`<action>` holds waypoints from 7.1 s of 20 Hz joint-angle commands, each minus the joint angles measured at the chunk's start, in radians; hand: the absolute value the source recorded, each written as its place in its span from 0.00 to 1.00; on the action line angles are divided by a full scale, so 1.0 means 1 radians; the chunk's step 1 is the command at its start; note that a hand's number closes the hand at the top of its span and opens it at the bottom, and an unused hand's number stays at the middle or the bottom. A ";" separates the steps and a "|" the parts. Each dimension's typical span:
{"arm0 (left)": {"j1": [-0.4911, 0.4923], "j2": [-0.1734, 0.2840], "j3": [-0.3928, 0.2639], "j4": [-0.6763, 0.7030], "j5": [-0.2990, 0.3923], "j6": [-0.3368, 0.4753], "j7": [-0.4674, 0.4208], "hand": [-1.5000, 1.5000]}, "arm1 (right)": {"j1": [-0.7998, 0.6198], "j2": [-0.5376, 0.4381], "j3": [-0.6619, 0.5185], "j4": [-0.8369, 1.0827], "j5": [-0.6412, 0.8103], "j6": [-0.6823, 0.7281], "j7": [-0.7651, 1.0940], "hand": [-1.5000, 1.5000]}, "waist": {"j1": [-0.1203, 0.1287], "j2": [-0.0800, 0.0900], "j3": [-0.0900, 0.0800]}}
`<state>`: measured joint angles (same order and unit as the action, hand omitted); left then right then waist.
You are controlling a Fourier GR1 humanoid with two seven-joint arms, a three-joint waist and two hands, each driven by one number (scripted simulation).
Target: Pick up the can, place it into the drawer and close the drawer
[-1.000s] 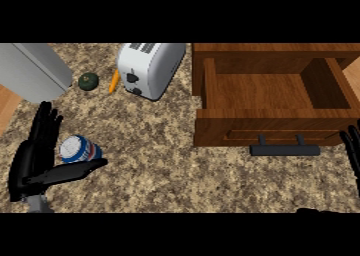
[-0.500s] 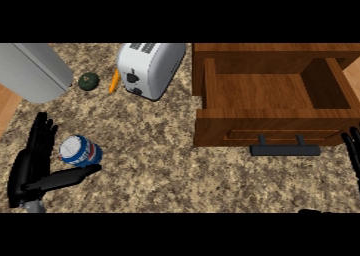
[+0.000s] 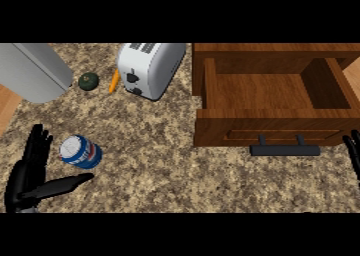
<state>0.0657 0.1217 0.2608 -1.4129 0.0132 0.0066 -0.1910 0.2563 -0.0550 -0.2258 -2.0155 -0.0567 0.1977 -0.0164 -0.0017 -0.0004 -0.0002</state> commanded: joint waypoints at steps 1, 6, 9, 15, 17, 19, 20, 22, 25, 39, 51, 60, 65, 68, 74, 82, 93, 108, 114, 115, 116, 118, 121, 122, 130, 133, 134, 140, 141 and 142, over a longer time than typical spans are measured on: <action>-0.043 0.010 0.003 0.089 -0.013 0.005 -0.033 0.00 | 0.085 0.052 0.103 -0.045 0.063 -0.041 -0.046 0.00 | -0.003 0.000 0.000; 0.013 0.045 0.046 0.151 0.031 -0.057 -0.122 0.00 | -0.036 0.015 0.020 0.004 0.024 -0.020 0.024 0.00 | 0.002 0.000 0.000; -0.049 0.003 0.008 0.170 -0.003 0.023 -0.096 0.00 | 0.006 0.044 0.048 -0.031 0.056 -0.025 0.015 0.00 | -0.001 0.000 0.000; -0.087 0.033 0.044 0.307 0.039 -0.014 -0.151 0.00 | -0.054 0.001 -0.017 -0.003 0.012 -0.009 0.018 0.00 | 0.000 0.000 0.000; -0.080 0.038 0.040 0.335 0.042 -0.029 -0.172 0.00 | -0.047 0.020 0.021 -0.107 0.009 -0.027 0.138 0.00 | 0.000 0.000 0.000; -0.167 0.089 0.095 0.546 0.038 -0.037 -0.308 0.00 | 0.021 0.043 0.042 -0.092 0.031 -0.004 0.064 0.00 | -0.005 0.001 0.000; -0.122 0.058 0.055 0.424 0.048 -0.031 -0.235 0.00 | -0.021 -0.001 -0.043 -0.086 -0.050 0.009 0.101 0.00 | -0.001 0.000 0.000; -0.174 0.056 0.067 0.551 0.036 -0.008 -0.324 0.00 | -0.003 0.031 0.010 -0.134 0.011 -0.011 0.110 0.00 | -0.003 0.000 0.000; -0.131 0.072 0.055 0.558 0.034 -0.047 -0.368 0.00 | 0.014 0.038 0.015 -0.179 0.000 -0.010 0.167 0.00 | -0.002 0.000 0.000; -0.311 0.051 0.003 0.618 0.050 0.043 -0.254 0.00 | 0.010 0.048 0.000 -0.105 0.014 0.015 0.079 0.00 | -0.003 0.000 0.000; -0.305 0.053 -0.029 0.618 0.072 0.000 -0.306 1.00 | 0.059 0.054 0.031 -0.171 -0.004 -0.025 0.089 0.00 | -0.002 -0.001 0.000; -0.319 0.013 -0.055 0.511 0.126 -0.027 -0.235 1.00 | 0.119 0.054 -0.021 -0.165 -0.036 0.049 0.043 0.00 | -0.001 -0.002 0.001; -0.361 0.013 -0.053 0.528 0.137 -0.041 -0.287 1.00 | 0.046 0.054 0.009 -0.145 -0.015 0.006 0.081 0.00 | -0.003 0.000 0.000; -0.343 -0.008 -0.093 0.401 0.131 0.002 -0.171 1.00 | 0.064 0.054 0.009 -0.215 -0.044 -0.014 0.134 0.00 | -0.002 -0.001 0.000; -0.312 -0.043 -0.168 0.198 0.114 0.034 -0.051 1.00 | 0.088 0.054 -0.057 -0.178 -0.079 0.035 0.074 0.00 | 0.001 -0.003 0.001; -0.361 -0.056 -0.250 -0.003 0.066 0.086 0.116 1.00 | 0.015 0.029 -0.033 -0.171 -0.048 -0.009 0.121 0.00 | 0.002 -0.001 0.001; -0.673 -0.121 -0.386 -0.037 -0.035 0.266 0.416 1.00 | 0.073 0.021 -0.064 -0.217 -0.086 0.024 0.130 0.00 | -0.009 -0.002 0.001; -1.197 -0.122 -0.470 0.316 0.045 0.472 0.517 1.00 | 0.046 0.051 -0.051 -0.204 -0.068 0.016 0.121 0.00 | -0.024 0.002 0.001; -1.321 -0.122 -0.452 0.535 0.131 0.495 0.424 1.00 | 0.002 0.035 -0.051 -0.187 -0.042 0.008 0.143 0.00 | -0.030 0.007 0.001; -1.350 -0.122 -0.525 0.528 0.140 0.553 0.454 1.00 | -0.038 0.030 -0.036 -0.225 -0.051 -0.019 0.220 0.00 | -0.033 0.006 0.001; -1.387 -0.122 -0.451 0.576 0.129 0.498 0.447 1.00 | -0.029 0.004 -0.081 -0.200 -0.090 0.006 0.197 0.00 | -0.029 0.006 0.001; -1.416 -0.122 -0.533 0.611 0.195 0.563 0.441 1.00 | 0.022 0.054 -0.014 -0.138 -0.022 0.006 0.085 0.00 | -0.045 0.008 0.002; -1.410 -0.122 -0.583 0.672 0.241 0.565 0.390 1.00 | -0.076 0.035 -0.018 -0.163 -0.017 -0.031 0.195 0.00 | -0.040 0.008 0.001; -1.454 -0.122 -0.571 0.706 0.242 0.568 0.387 1.00 | -0.071 0.019 -0.053 -0.107 -0.041 -0.002 0.132 0.00 | -0.042 0.009 0.002; -1.527 -0.122 -0.639 0.843 0.335 0.586 0.319 1.00 | -0.046 0.030 -0.036 -0.172 -0.037 -0.002 0.159 0.00 | -0.064 0.012 0.002; -1.549 -0.122 -0.656 0.884 0.374 0.572 0.327 1.00 | -0.065 0.018 -0.041 -0.154 -0.039 -0.005 0.166 0.00 | -0.064 0.013 0.002; -1.529 -0.122 -0.658 0.904 0.384 0.580 0.284 1.00 | -0.041 0.054 0.008 -0.174 0.015 -0.020 0.155 0.00 | -0.070 0.016 0.002; -1.518 -0.122 -0.726 0.974 0.408 0.602 0.210 1.00 | -0.120 0.003 -0.037 -0.066 -0.013 0.000 0.126 0.00 | -0.077 0.024 0.003; -1.534 -0.122 -0.732 0.973 0.431 0.631 0.228 1.00 | -0.104 0.011 -0.036 -0.081 -0.034 0.004 0.138 0.00 | -0.085 0.022 0.003; -1.557 -0.122 -0.765 0.970 0.428 0.649 0.258 1.00 | -0.119 0.020 -0.015 -0.092 -0.008 -0.015 0.160 0.00 | -0.083 0.019 0.003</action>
<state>-1.4738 0.0000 -0.4577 -0.4729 0.4229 0.6203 0.0745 0.1597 -0.0401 -0.2594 -2.1168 -0.0809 0.1938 0.1274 -0.0806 0.0187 0.0026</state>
